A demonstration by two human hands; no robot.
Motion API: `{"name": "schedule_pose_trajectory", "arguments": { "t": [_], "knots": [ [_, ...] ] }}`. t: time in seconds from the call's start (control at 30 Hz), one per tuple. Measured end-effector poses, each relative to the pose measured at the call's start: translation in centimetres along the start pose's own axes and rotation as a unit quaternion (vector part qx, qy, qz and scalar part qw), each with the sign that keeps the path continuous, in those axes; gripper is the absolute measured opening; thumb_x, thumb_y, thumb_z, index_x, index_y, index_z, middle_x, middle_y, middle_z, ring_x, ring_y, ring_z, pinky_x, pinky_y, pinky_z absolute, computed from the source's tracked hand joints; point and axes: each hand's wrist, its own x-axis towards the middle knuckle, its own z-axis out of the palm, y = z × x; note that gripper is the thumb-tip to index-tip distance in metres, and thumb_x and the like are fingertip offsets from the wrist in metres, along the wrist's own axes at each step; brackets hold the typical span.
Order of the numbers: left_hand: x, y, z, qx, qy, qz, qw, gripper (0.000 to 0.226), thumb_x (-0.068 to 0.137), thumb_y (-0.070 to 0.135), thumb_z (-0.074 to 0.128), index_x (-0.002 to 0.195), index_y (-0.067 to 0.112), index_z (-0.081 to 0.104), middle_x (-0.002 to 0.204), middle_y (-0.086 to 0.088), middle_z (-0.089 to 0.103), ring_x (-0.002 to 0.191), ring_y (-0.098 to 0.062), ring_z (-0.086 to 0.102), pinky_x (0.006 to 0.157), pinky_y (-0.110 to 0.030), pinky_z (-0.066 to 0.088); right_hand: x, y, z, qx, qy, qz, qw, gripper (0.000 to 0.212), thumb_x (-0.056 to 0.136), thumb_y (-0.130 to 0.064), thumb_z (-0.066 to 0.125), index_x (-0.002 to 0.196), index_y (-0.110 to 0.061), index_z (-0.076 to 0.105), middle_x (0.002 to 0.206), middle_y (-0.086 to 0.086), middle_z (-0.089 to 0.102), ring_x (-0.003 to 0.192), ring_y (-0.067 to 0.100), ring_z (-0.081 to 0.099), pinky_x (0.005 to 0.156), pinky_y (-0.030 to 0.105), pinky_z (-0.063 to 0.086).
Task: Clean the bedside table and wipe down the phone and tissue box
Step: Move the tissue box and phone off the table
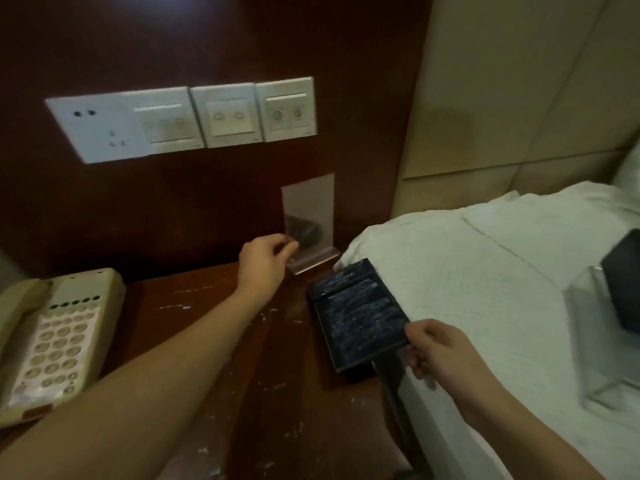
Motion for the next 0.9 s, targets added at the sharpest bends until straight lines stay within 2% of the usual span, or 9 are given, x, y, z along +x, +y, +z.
{"name": "schedule_pose_trajectory", "arguments": {
  "t": [0.1, 0.17, 0.23, 0.33, 0.43, 0.6, 0.73, 0.83, 0.9],
  "knots": [
    [-1.0, 4.0, 0.4, -0.037, 0.033, 0.065, 0.997, 0.015, 0.099, 0.030, 0.064, 0.101, 0.022, 0.076, 0.082, 0.011, 0.071, 0.077, 0.000, 0.066, 0.074, -0.023, 0.054, -1.6, 0.7, -3.2, 0.058, 0.057, 0.005, 0.997, 0.025, 0.103, -0.020, 0.050, 0.092, -0.001, 0.063, 0.058, 0.009, 0.057, 0.048, 0.016, 0.051, 0.054, 0.032, 0.038],
    [-0.9, 7.7, 1.8, -0.076, 0.012, 0.102, 0.992, 0.014, 0.098, 0.027, 0.067, 0.101, 0.020, 0.078, 0.085, 0.010, 0.073, 0.079, -0.001, 0.067, 0.076, -0.020, 0.052, -2.3, 1.4, -5.5, 0.086, 0.111, 0.004, 0.990, 0.025, 0.103, -0.019, 0.050, 0.090, 0.000, 0.061, 0.056, 0.010, 0.056, 0.047, 0.016, 0.048, 0.051, 0.030, 0.035],
    [-0.3, 11.8, 4.1, -0.130, -0.041, 0.118, 0.984, 0.012, 0.096, 0.021, 0.069, 0.099, 0.016, 0.079, 0.082, 0.008, 0.073, 0.073, -0.001, 0.068, 0.075, -0.019, 0.053, -2.7, 1.9, -7.6, 0.118, 0.160, 0.004, 0.980, 0.025, 0.103, -0.018, 0.049, 0.090, 0.000, 0.060, 0.055, 0.009, 0.055, 0.046, 0.016, 0.047, 0.050, 0.029, 0.035],
    [0.6, 17.6, 8.6, -0.190, -0.127, 0.107, 0.968, 0.010, 0.097, 0.016, 0.068, 0.089, 0.016, 0.075, 0.073, 0.005, 0.071, 0.062, 0.000, 0.067, 0.073, -0.024, 0.057, -3.1, 2.6, -9.7, 0.166, 0.207, -0.003, 0.964, 0.023, 0.104, -0.016, 0.047, 0.095, 0.003, 0.058, 0.057, 0.011, 0.055, 0.044, 0.013, 0.048, 0.044, 0.023, 0.040],
    [1.2, 21.3, 13.4, -0.211, -0.179, 0.085, 0.957, 0.010, 0.098, 0.013, 0.065, 0.091, 0.015, 0.073, 0.076, 0.003, 0.071, 0.068, -0.009, 0.067, 0.084, -0.036, 0.060, -2.8, 3.3, -9.9, 0.208, 0.227, -0.018, 0.951, 0.021, 0.104, -0.012, 0.045, 0.099, 0.006, 0.053, 0.065, 0.017, 0.054, 0.039, 0.012, 0.052, 0.038, 0.020, 0.041],
    [1.9, 23.1, 19.1, -0.210, -0.213, 0.048, 0.953, 0.011, 0.099, 0.012, 0.063, 0.097, 0.013, 0.074, 0.085, -0.005, 0.074, 0.076, -0.019, 0.069, 0.090, -0.043, 0.060, -1.2, 4.5, -8.9, 0.267, 0.276, -0.023, 0.923, 0.025, 0.106, -0.016, 0.040, 0.116, 0.005, 0.049, 0.069, 0.016, 0.055, 0.040, 0.014, 0.057, 0.040, 0.024, 0.048],
    [2.9, 24.1, 21.7, -0.192, -0.220, 0.053, 0.955, 0.014, 0.100, 0.011, 0.062, 0.096, 0.019, 0.073, 0.099, -0.008, 0.076, 0.090, -0.026, 0.072, 0.093, -0.041, 0.058, -0.3, 4.7, -8.8, 0.313, 0.293, -0.017, 0.903, 0.025, 0.106, -0.014, 0.038, 0.123, 0.003, 0.045, 0.077, 0.015, 0.055, 0.036, 0.013, 0.054, 0.033, 0.023, 0.042],
    [3.5, 25.2, 23.2, -0.216, -0.230, 0.034, 0.948, 0.016, 0.101, 0.006, 0.058, 0.102, 0.011, 0.073, 0.104, -0.007, 0.071, 0.090, -0.022, 0.068, 0.095, -0.035, 0.057, -0.1, 4.6, -9.0, 0.348, 0.298, -0.015, 0.889, 0.029, 0.104, -0.011, 0.042, 0.131, -0.002, 0.046, 0.086, 0.013, 0.064, 0.039, 0.014, 0.059, 0.030, 0.021, 0.038],
    [3.6, 25.6, 24.0, -0.219, -0.247, 0.026, 0.944, 0.019, 0.103, 0.004, 0.054, 0.108, 0.004, 0.072, 0.105, -0.010, 0.069, 0.092, -0.022, 0.067, 0.097, -0.036, 0.056, -0.1, 4.7, -9.2, 0.352, 0.294, -0.021, 0.888, 0.034, 0.102, -0.011, 0.048, 0.136, -0.007, 0.048, 0.081, 0.006, 0.071, 0.046, 0.014, 0.063, 0.033, 0.022, 0.040]
  ]
}}
